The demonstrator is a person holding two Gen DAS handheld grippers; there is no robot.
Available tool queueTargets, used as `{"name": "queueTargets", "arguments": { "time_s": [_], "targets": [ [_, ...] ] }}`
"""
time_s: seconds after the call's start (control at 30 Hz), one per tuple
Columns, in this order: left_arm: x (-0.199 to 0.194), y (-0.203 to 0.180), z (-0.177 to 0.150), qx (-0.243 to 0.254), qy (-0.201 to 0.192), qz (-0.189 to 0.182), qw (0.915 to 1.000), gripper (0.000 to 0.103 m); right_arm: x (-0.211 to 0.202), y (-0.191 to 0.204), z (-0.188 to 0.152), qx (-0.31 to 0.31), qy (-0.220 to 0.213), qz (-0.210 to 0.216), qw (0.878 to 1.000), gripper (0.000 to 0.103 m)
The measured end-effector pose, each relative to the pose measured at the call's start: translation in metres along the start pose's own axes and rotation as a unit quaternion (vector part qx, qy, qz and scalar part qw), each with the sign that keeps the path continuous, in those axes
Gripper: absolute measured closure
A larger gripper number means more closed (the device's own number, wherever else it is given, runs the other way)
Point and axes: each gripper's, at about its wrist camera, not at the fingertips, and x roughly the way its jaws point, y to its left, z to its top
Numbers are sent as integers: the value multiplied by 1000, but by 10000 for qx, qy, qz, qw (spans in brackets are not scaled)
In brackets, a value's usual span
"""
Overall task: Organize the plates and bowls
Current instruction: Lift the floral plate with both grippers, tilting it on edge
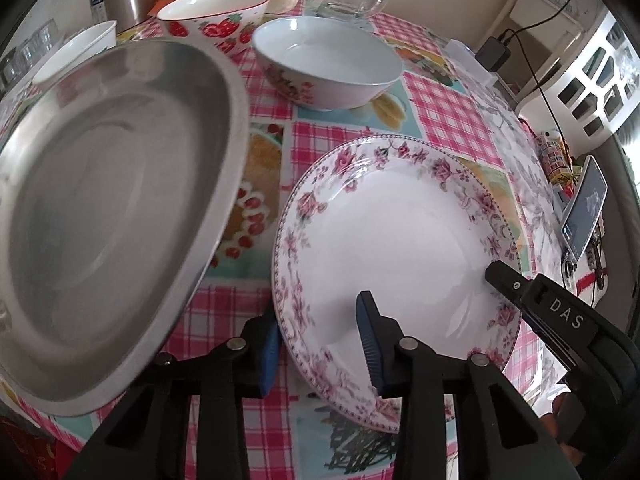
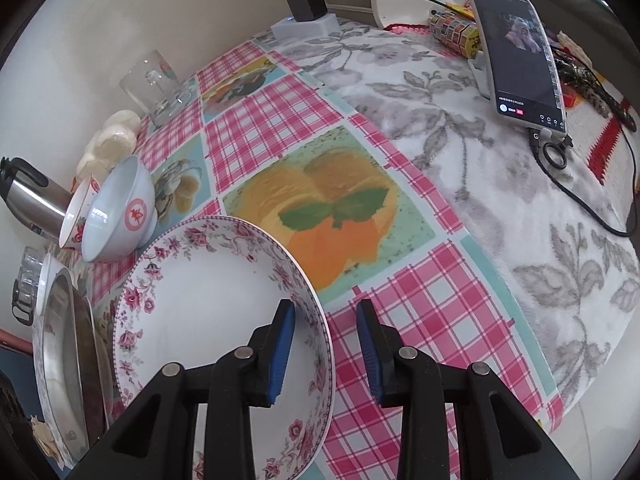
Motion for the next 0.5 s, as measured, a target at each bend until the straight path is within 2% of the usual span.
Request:
{"name": "queueTargets", "arguments": {
  "time_s": [0.27,0.5],
  "targets": [
    [6,-3,7,-43,-49,-65,10000,75,0,-12,3,215,-79,204,9995,70],
    [8,-5,11,-72,-66,-169,9998,76,2,-27,6,527,-146,587,9968,76]
  ]
}}
